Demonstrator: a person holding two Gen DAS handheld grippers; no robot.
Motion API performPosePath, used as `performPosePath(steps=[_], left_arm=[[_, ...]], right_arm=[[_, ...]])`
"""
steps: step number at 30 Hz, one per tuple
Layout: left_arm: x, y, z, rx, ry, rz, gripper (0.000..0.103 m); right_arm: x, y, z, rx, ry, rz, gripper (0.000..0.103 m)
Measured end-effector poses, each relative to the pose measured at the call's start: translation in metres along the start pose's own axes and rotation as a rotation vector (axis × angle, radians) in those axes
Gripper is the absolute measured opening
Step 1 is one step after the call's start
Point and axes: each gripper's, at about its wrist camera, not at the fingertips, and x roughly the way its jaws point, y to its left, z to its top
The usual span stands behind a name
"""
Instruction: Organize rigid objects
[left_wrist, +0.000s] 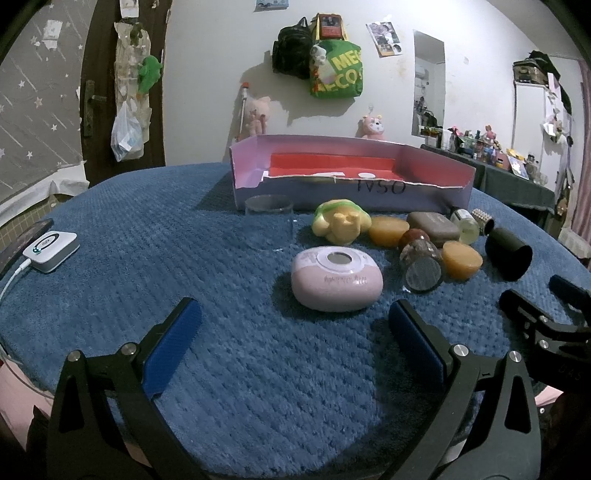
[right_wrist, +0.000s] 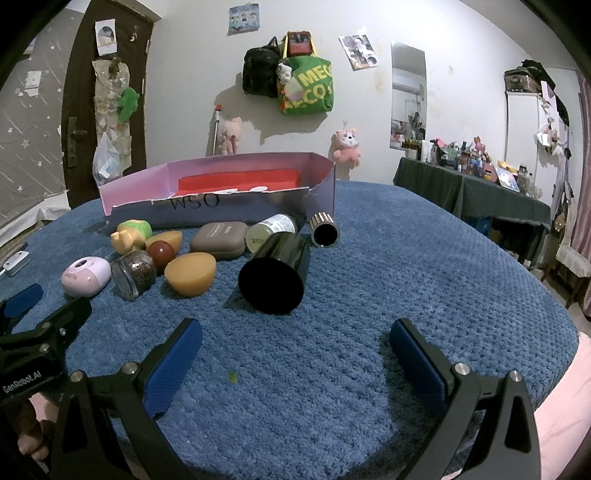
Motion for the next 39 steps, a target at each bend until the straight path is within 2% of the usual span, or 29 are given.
performPosePath(steps=[3, 12, 19, 26, 28, 30, 31, 32, 33, 34, 35, 39], left_arm=[[0.0, -0.001, 0.006, -0.01, -0.01, -0.005, 0.103], [-0.001, 0.002, 0.027, 0.004, -0.004, -0.038, 0.103], [0.012, 0.002, 0.04, 0.021, 0.084, -0.106, 0.103], [0.032, -0.001, 0.047, 0.057, 0.175, -0.13, 0.103], [0.037, -0.001, 0.048, 0.055, 0.201, -0.148, 0.097], [0.042, -0.001, 0.048, 0.053, 0.232, -0.182, 0.079], [0.044, -0.002, 0.048, 0.048, 0.246, -0.207, 0.076], [0.045, -0.002, 0.049, 0.046, 0.25, -0.223, 0.071], [0.044, -0.003, 0.05, 0.047, 0.245, -0.236, 0.056], [0.044, -0.004, 0.051, 0.049, 0.246, -0.259, 0.054], [0.044, -0.006, 0.052, 0.059, 0.249, -0.255, 0.054], [0.045, -0.007, 0.055, 0.059, 0.25, -0.266, 0.053]], right_arm=[[-0.001, -0.003, 0.006, 0.006, 0.025, 0.006, 0.103], [-0.003, -0.011, 0.027, 0.052, 0.02, 0.009, 0.103], [0.009, -0.015, 0.047, 0.056, 0.057, -0.016, 0.103], [0.031, -0.013, 0.057, 0.053, 0.128, -0.011, 0.09], [0.035, -0.013, 0.058, 0.052, 0.139, -0.007, 0.085], [0.038, -0.013, 0.058, 0.054, 0.152, 0.005, 0.076], [0.04, -0.013, 0.057, 0.058, 0.161, 0.017, 0.073], [0.043, -0.013, 0.056, 0.061, 0.172, 0.031, 0.066], [0.044, -0.013, 0.055, 0.065, 0.181, 0.047, 0.053], [0.046, -0.014, 0.054, 0.073, 0.192, 0.076, 0.047], [0.045, -0.015, 0.054, 0.067, 0.186, 0.067, 0.039], [0.044, -0.016, 0.056, 0.07, 0.191, 0.107, 0.038]])
